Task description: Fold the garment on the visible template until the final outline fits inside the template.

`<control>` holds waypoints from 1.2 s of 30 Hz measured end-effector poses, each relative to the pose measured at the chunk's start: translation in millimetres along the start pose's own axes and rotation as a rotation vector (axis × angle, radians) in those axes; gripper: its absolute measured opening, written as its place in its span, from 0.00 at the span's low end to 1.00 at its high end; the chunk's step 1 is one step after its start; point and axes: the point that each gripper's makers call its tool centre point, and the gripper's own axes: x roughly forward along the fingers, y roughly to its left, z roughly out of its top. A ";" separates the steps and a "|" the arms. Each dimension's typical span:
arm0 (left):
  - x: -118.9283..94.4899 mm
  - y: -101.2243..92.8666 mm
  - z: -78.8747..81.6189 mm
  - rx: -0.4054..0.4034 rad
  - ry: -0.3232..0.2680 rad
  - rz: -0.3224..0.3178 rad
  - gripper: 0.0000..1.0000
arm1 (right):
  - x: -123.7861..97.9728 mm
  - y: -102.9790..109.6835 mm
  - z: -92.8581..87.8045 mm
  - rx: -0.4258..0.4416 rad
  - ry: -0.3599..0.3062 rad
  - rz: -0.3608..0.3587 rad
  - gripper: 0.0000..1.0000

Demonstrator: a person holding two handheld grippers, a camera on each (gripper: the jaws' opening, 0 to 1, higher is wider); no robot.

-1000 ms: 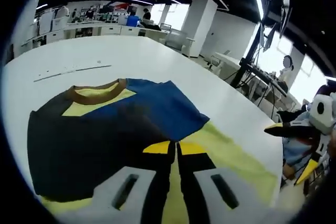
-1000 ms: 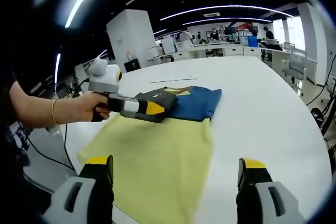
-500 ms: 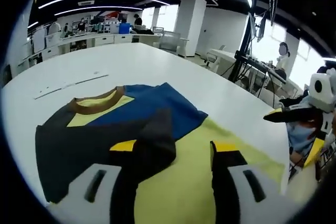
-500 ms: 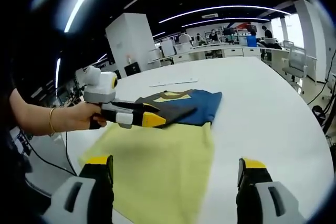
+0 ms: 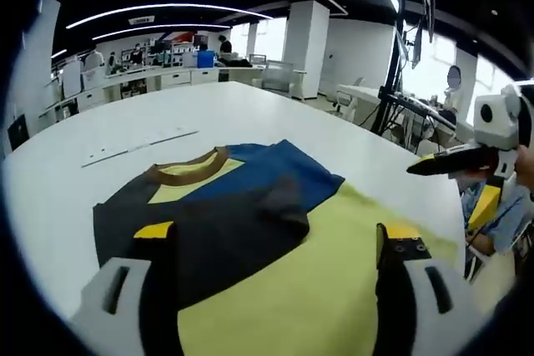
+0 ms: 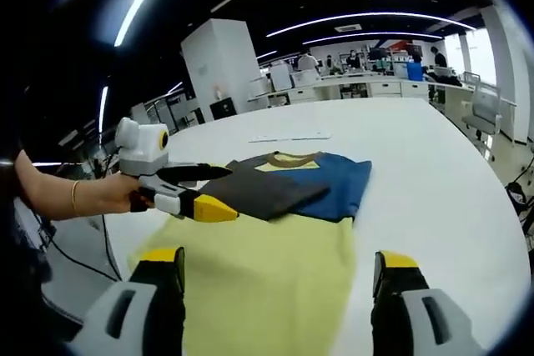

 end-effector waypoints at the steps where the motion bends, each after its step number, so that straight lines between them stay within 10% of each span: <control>1: -3.0 1.8 0.2 0.002 -0.001 0.001 0.99 | 2.1 0.4 1.6 -0.002 0.000 0.005 0.93; 16: -54.8 33.7 -12.9 -0.004 0.007 0.086 0.99 | 44.5 18.9 18.0 -0.072 0.039 0.088 0.85; 36: -106.0 56.6 -35.2 -0.012 0.005 0.152 0.99 | 100.1 19.2 33.0 -0.184 0.071 0.059 0.44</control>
